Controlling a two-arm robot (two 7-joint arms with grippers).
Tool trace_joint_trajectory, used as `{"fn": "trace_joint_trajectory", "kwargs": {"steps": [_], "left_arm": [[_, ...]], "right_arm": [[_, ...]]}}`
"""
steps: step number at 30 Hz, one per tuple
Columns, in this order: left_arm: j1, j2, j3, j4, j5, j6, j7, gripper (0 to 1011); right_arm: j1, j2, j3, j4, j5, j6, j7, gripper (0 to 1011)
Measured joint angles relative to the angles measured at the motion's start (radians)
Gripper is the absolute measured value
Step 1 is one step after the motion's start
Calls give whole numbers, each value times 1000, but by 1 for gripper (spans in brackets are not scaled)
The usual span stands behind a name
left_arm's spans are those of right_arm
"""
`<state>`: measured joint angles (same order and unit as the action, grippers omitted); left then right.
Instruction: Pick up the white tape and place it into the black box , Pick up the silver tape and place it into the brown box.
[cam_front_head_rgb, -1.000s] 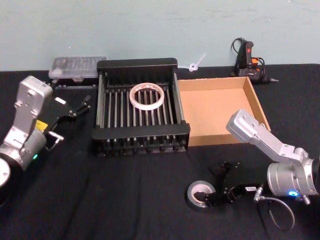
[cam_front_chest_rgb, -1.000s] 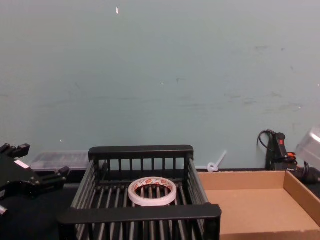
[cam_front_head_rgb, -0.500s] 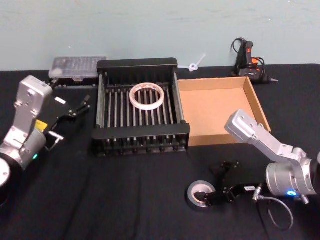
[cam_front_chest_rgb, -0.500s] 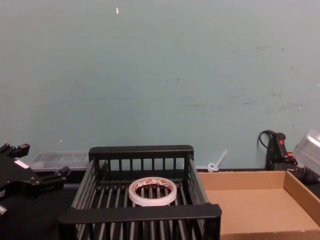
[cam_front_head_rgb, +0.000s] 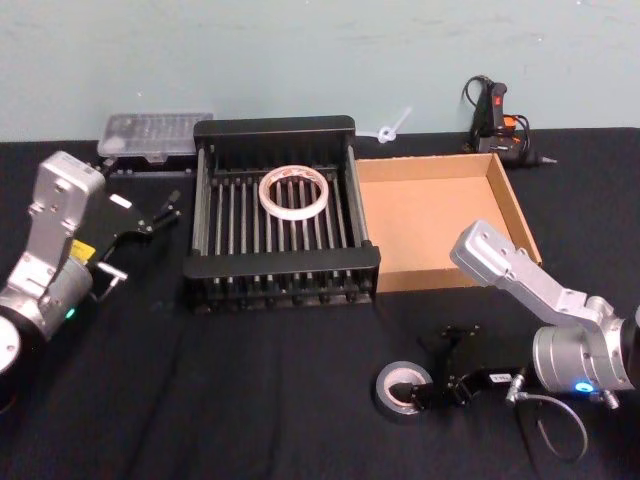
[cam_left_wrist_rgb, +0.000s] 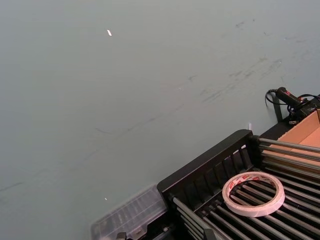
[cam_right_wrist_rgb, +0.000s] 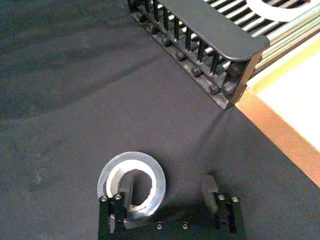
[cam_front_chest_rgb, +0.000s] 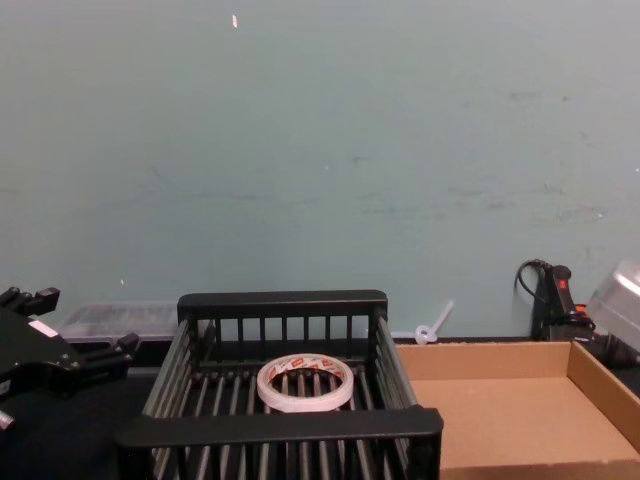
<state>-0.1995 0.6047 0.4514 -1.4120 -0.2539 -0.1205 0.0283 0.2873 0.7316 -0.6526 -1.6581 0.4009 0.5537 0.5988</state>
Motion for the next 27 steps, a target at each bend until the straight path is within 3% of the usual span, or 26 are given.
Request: {"fn": "trace_joint_trajectory", "kwargs": {"steps": [14, 15, 24, 27], "left_arm": [[0, 0, 0, 0, 0, 0, 0, 1001], [0, 0, 0, 0, 0, 0, 0, 1001], [0, 0, 0, 0, 0, 0, 0, 1001], [0, 0, 0, 0, 0, 0, 0, 1001]], "right_arm": [[0, 0, 0, -1, 0, 0, 0, 533], [0, 0, 0, -1, 0, 0, 0, 465], [0, 0, 0, -1, 0, 0, 1, 184], [0, 0, 0, -1, 0, 0, 1, 176]]}}
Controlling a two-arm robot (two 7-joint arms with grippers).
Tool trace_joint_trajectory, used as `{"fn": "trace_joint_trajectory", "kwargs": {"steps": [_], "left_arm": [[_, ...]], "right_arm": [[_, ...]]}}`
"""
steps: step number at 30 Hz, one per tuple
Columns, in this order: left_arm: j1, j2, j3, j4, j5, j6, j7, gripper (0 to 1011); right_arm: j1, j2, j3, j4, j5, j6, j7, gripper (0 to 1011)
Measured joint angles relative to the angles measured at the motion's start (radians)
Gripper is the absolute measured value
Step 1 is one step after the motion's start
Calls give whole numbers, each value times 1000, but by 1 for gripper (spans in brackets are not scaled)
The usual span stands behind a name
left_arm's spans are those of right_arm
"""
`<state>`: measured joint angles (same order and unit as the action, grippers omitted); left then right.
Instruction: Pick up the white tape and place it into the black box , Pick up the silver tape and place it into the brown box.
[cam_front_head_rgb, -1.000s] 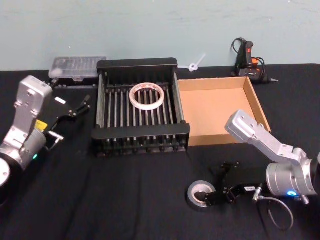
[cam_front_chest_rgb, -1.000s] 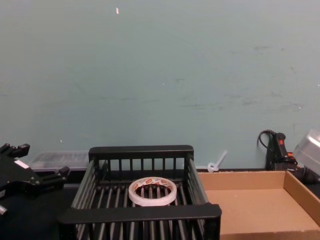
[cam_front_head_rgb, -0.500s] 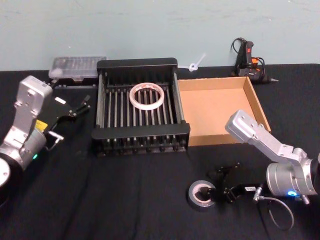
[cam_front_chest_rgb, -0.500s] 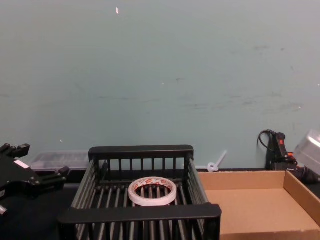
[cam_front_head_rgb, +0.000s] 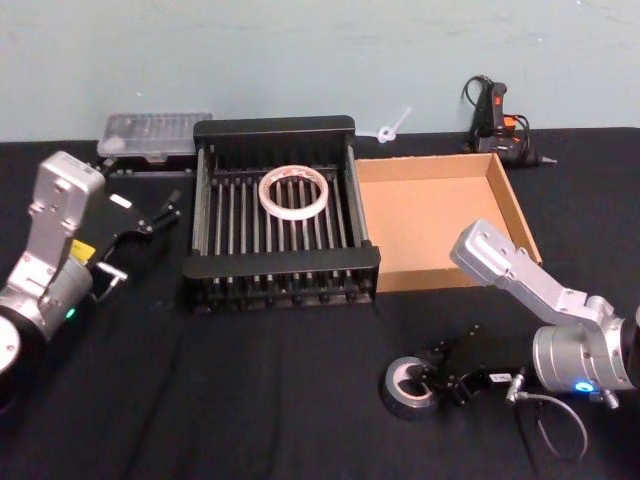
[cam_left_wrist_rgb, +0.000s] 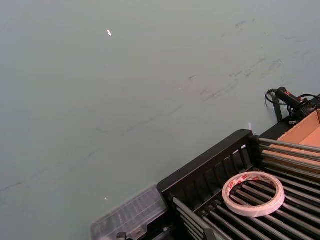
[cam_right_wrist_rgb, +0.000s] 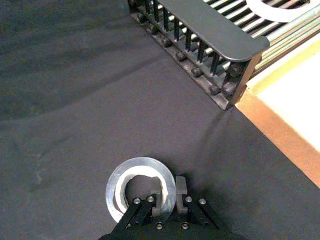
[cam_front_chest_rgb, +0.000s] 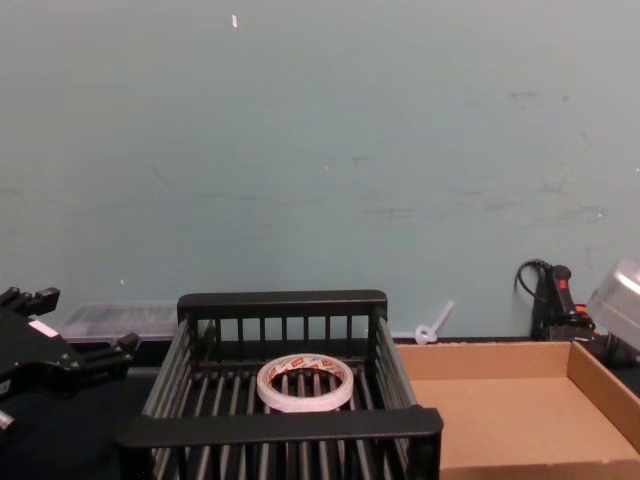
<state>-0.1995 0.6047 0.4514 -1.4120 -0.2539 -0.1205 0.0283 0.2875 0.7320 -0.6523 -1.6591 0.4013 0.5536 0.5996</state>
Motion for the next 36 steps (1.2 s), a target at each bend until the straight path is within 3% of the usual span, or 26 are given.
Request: {"fn": "trace_joint_trajectory", "kwargs": {"steps": [14, 27, 36], "left_arm": [[0, 0, 0, 0, 0, 0, 0, 1001], [0, 0, 0, 0, 0, 0, 0, 1001], [0, 0, 0, 0, 0, 0, 0, 1001]], "right_arm": [[-7, 0, 14, -3, 6, -13, -6, 176], [-29, -24, 125, -14, 39, -42, -120, 176], [13, -68, 184, 32, 12, -50, -193, 176]]}}
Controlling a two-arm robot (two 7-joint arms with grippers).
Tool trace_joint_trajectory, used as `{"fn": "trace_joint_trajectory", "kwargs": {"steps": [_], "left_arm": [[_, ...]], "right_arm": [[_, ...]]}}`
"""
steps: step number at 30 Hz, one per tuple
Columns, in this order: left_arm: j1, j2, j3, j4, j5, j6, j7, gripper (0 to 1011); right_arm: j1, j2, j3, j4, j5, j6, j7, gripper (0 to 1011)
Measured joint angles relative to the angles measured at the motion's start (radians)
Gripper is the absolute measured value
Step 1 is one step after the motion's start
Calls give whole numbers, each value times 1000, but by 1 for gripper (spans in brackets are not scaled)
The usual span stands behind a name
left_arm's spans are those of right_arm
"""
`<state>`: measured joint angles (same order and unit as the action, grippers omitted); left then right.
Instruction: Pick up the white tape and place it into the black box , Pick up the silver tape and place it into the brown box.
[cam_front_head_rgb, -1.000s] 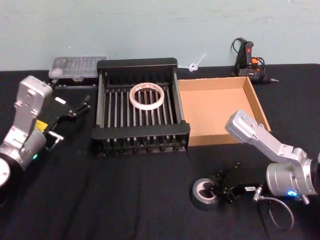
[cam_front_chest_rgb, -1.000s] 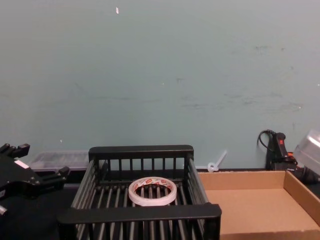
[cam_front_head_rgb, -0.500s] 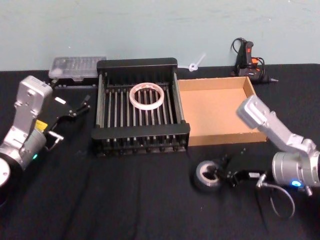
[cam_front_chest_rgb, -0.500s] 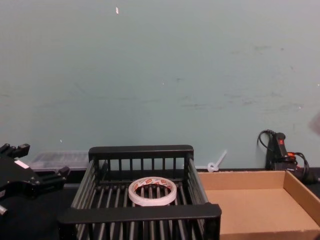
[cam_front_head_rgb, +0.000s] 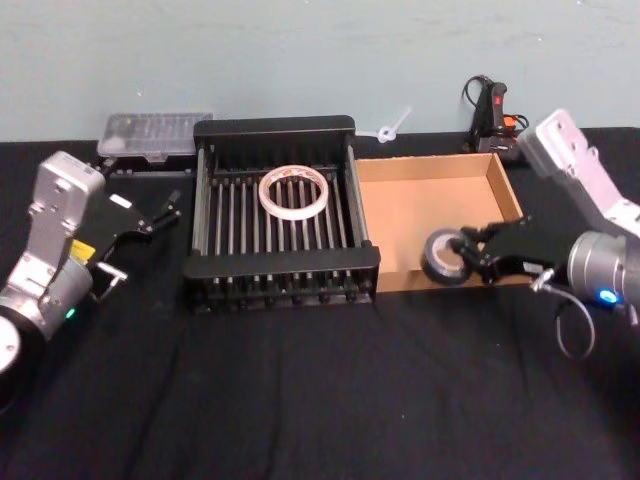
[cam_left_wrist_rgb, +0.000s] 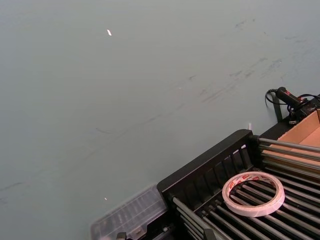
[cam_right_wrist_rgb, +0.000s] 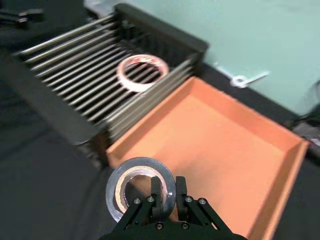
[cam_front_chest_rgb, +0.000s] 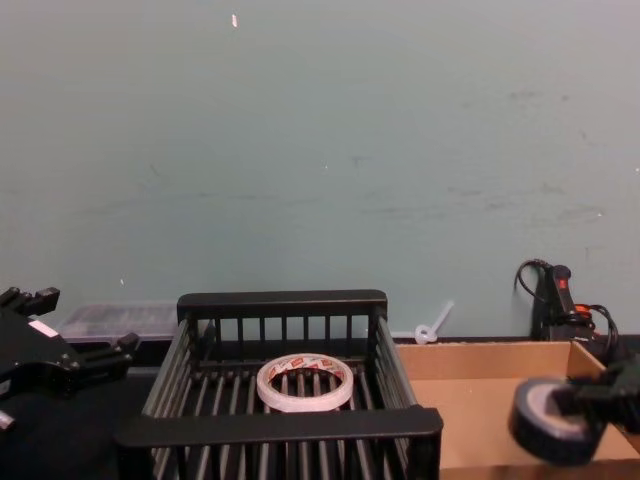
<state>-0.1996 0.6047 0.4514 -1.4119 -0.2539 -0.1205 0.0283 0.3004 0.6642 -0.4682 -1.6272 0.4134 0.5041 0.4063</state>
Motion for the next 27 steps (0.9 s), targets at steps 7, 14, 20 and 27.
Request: {"fn": "trace_joint_trajectory", "kwargs": {"steps": [7, 14, 20, 27], "left_arm": [[0, 0, 0, 0, 0, 0, 0, 1001], [0, 0, 0, 0, 0, 0, 0, 1001], [0, 0, 0, 0, 0, 0, 0, 1001], [0, 0, 0, 0, 0, 0, 0, 1002]], "right_arm": [[47, -44, 11, 64, -39, 0, -28, 176], [98, -88, 11, 143, -77, -3, -42, 176], [149, -132, 7, 234, -110, -14, -45, 176], [177, -164, 8, 293, -134, -23, -44, 176]]}}
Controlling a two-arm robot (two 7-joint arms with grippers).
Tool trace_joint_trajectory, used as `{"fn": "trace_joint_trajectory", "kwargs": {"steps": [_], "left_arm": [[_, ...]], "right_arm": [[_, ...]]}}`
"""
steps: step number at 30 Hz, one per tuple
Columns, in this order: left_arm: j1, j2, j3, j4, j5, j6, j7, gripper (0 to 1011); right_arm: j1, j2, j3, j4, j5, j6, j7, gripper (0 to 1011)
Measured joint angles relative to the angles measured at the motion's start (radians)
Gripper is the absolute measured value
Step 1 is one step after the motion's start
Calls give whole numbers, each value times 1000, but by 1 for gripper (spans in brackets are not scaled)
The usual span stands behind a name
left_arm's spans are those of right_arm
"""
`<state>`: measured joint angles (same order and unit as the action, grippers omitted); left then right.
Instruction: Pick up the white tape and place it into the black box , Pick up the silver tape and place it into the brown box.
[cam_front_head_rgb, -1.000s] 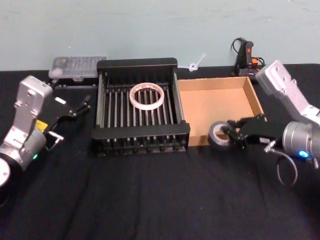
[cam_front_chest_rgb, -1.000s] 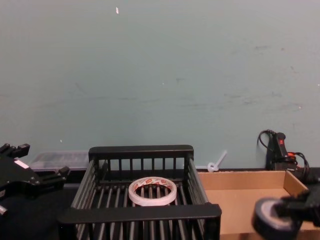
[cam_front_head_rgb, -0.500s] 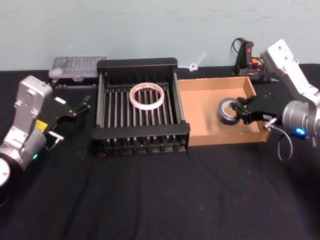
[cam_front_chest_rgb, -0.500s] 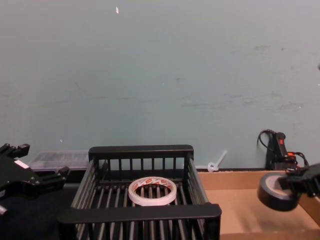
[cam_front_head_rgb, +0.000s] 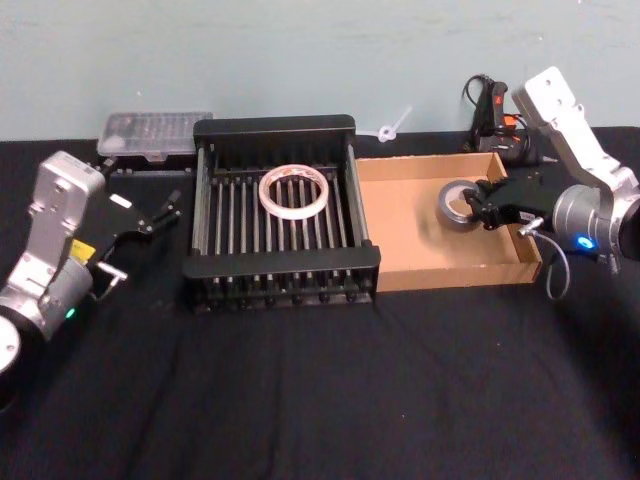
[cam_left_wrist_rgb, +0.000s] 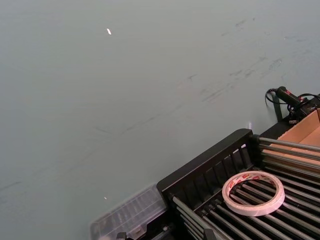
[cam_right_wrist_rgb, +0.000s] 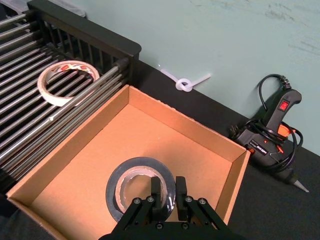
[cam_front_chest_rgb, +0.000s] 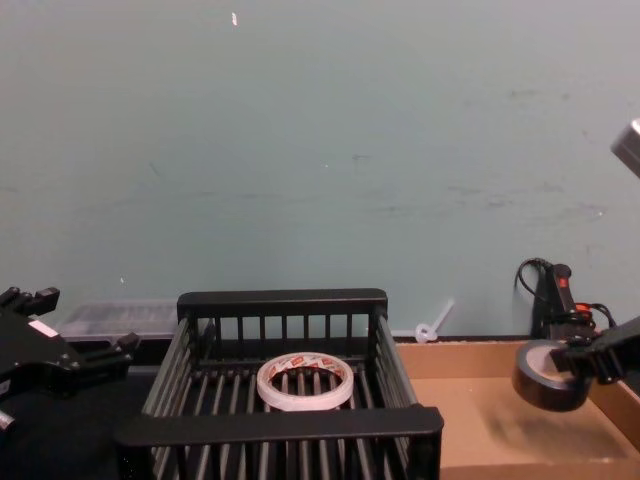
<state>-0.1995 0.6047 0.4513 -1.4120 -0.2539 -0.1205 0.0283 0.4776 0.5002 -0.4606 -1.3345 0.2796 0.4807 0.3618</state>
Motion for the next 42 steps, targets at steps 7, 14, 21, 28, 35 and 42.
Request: {"fn": "trace_joint_trajectory", "kwargs": {"steps": [7, 14, 21, 28, 35, 42], "left_arm": [[0, 0, 0, 0, 0, 0, 0, 1001], [0, 0, 0, 0, 0, 0, 0, 1001], [0, 0, 0, 0, 0, 0, 0, 1001], [0, 0, 0, 0, 0, 0, 0, 1001], [0, 0, 0, 0, 0, 0, 0, 1001], [0, 0, 0, 0, 0, 0, 0, 1002]], "right_arm": [[4, -5, 2, 8, -4, -3, 0, 176], [2, -2, 2, 4, -3, -1, 0, 176], [1, -1, 1, 2, -2, -1, 0, 178], [1, 0, 0, 0, -1, 0, 0, 369], [0, 0, 0, 0, -1, 0, 0, 605], [0, 1, 0, -1, 0, 1, 0, 800]]}}
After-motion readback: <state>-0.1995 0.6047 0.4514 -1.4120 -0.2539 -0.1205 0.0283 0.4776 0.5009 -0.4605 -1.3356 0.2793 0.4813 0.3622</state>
